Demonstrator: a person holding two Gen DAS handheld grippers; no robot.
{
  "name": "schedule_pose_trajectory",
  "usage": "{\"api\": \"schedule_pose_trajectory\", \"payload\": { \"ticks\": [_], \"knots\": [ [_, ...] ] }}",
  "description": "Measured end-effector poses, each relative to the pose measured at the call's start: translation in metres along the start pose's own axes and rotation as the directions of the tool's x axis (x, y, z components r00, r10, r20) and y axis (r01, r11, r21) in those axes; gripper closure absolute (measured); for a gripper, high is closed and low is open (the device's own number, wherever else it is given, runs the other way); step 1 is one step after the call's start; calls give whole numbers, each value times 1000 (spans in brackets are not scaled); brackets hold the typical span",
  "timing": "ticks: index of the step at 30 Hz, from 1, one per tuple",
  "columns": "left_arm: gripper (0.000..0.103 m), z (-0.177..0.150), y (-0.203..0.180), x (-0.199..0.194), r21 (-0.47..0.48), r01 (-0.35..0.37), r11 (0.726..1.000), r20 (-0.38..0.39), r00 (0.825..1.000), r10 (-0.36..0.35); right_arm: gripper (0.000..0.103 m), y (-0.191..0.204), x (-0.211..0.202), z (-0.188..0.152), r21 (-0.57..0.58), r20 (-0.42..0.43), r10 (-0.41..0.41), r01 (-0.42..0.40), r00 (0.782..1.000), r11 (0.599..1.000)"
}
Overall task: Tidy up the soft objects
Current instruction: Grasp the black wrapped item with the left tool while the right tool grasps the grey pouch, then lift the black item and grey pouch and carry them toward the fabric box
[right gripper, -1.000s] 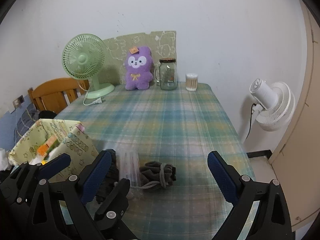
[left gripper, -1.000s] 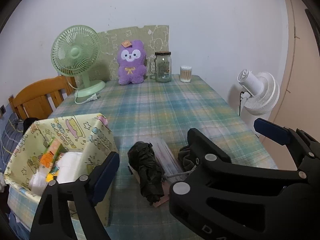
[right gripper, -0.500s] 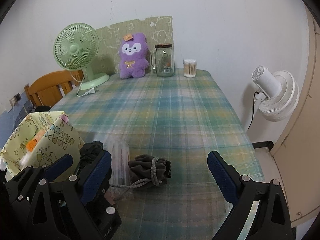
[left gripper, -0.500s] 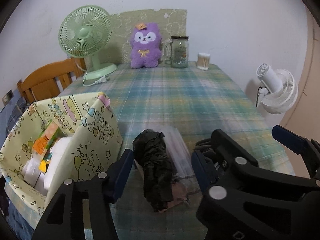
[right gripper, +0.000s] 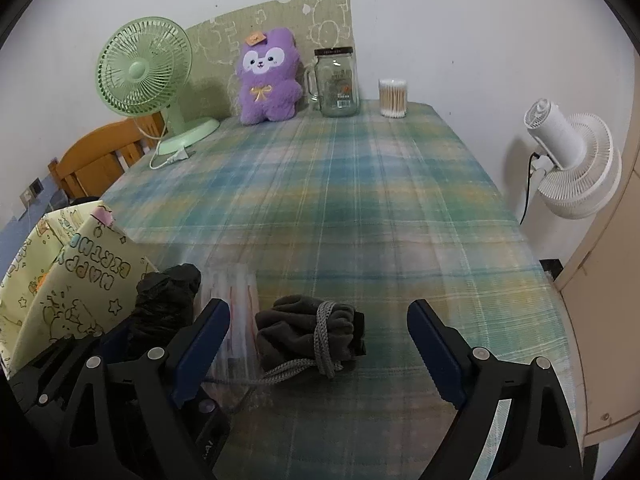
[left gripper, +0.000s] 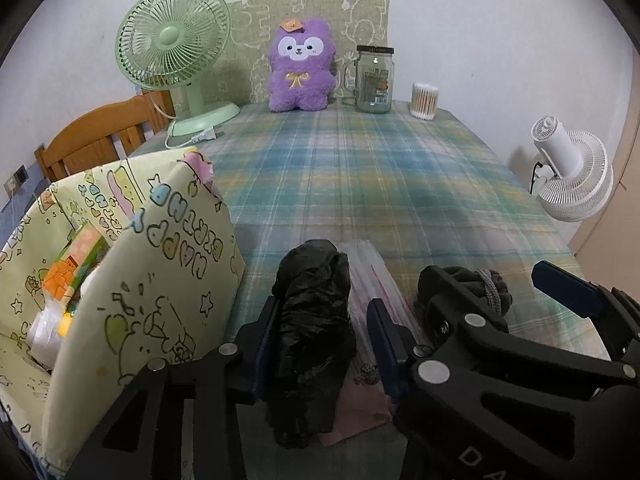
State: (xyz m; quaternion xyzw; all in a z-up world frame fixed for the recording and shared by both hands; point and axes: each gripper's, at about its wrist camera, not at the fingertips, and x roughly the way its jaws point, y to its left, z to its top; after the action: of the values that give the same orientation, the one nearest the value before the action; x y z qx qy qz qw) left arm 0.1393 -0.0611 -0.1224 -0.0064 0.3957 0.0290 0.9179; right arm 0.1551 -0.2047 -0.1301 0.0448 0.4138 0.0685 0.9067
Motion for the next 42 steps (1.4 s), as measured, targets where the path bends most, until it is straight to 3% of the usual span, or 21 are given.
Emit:
{"api": "schedule_pose_trajectory", "payload": {
  "ticks": [6,14,19,28,42],
  "knots": [
    [64,0,-1,4,7,2,1000,0,1000,-2,19,-4,11,0,28,-29,1,0,1000,1000],
    [67,-1,-4,3,34,2,999,1,1000,-2,44,-2,15,-2,36,-48,28,-26,998,999],
    [69,-2,-7,-1,46,10,999,-1,1000,-10,52,-3,9,-4,37,-40,14,-12,999,999],
    [78,-3,-12,-18,64,27,998,40,999,-29,56,-5,-12,-5,40,2,-3,2,1000,999],
    [79,11,-17,-50,81,44,996,102,993,-52,57,-6,-48,5,48,70,-14,11,997,999]
  ]
}}
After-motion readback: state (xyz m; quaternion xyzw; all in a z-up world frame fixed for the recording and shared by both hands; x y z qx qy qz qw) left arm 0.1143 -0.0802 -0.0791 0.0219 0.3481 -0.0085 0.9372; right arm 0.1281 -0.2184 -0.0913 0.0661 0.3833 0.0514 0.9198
